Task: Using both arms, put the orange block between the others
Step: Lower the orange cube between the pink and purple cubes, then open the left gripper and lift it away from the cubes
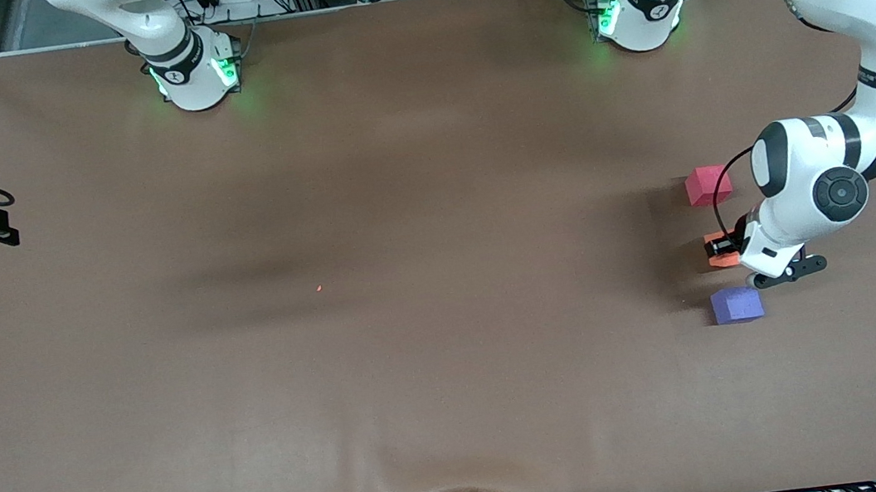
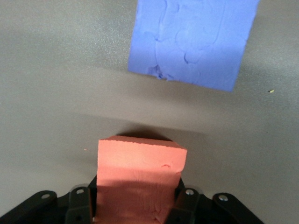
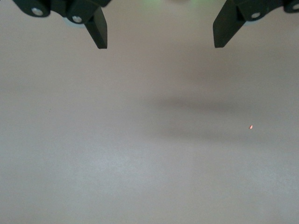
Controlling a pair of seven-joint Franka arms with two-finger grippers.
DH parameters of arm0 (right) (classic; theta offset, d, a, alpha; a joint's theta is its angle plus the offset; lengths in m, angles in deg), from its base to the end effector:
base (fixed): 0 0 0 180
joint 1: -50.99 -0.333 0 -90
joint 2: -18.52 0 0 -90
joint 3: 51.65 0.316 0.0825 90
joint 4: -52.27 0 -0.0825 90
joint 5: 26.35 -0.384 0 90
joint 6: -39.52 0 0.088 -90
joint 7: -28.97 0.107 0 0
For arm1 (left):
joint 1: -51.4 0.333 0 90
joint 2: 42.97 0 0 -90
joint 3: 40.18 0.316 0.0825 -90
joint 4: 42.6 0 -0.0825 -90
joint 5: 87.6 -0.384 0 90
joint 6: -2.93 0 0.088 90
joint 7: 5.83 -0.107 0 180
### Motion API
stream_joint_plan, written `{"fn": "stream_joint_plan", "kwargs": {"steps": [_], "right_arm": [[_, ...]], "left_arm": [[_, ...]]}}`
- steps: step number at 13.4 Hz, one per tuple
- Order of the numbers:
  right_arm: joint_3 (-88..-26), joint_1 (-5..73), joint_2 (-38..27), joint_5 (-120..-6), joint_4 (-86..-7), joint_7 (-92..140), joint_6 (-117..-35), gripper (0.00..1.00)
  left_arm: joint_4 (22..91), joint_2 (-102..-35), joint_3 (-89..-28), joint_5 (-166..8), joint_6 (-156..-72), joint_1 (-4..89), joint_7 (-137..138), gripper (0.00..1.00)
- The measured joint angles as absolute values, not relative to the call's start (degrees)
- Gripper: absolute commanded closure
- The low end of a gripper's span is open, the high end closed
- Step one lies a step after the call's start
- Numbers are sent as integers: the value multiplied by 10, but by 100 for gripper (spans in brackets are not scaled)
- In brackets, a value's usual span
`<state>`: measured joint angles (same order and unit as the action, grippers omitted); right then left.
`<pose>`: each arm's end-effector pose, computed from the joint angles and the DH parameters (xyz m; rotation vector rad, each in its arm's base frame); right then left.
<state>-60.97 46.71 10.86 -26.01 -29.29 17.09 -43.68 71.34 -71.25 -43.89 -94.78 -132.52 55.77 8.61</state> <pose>0.5808 -0.0451 0.6082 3.1196 0.1863 -0.1661 0.5977 0.0091 0.2032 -3.0603 -0.2685 0.1673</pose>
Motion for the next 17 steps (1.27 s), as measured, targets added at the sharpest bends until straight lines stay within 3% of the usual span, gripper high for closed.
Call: {"fn": "stream_joint_plan", "kwargs": {"steps": [3,4,5,6,13,17], "right_arm": [[-610,467,109,-260,-293,171,-437,0],[-610,467,109,-260,-293,171,-437,0],[-610,467,109,-260,-293,171,-437,0],[-610,467,109,-260,-293,171,-437,0],[-610,467,109,-260,-293,171,-437,0],[-610,467,109,-260,-293,171,-437,0]], "left_arm": [[713,-714,-439,-948,-1330,557,86,100],[713,-714,-439,-948,-1331,557,86,90],[713,-714,-439,-948,-1331,557,86,31],[713,-714,-439,-948,-1331,557,86,0],[711,-720,-440,-948,-1341,557,86,0],[700,-665,-452,-948,-1302,557,86,0]]}}
